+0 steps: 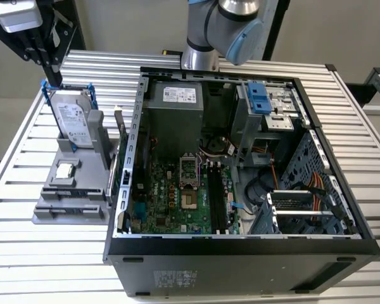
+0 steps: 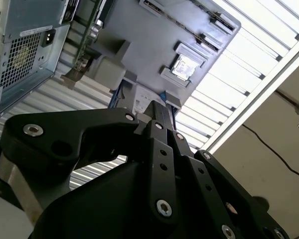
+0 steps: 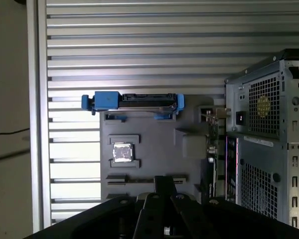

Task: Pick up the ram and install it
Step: 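Reach for the ram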

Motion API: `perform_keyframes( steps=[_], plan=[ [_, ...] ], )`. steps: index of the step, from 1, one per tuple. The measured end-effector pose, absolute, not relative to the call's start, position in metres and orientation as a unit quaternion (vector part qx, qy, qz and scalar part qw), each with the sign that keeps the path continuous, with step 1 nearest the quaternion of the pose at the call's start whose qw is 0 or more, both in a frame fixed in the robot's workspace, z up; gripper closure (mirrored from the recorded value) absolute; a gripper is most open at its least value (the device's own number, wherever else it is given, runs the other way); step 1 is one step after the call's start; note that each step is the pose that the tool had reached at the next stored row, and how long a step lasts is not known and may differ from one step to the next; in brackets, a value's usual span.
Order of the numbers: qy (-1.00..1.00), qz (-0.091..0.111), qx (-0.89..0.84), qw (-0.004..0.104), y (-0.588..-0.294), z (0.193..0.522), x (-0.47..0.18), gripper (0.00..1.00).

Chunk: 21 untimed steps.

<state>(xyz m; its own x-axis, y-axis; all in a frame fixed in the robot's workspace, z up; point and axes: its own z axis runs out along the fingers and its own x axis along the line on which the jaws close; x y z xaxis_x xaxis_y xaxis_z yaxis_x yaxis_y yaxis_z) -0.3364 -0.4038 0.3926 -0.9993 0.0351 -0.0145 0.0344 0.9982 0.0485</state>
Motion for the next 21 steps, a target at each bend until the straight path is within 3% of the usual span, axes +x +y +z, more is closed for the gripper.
perform_keyframes(
  steps=[21],
  plan=[
    [1.000,0.024,0.018,0.008,-0.4038,0.3926,-0.3443,1.00]
  ],
)
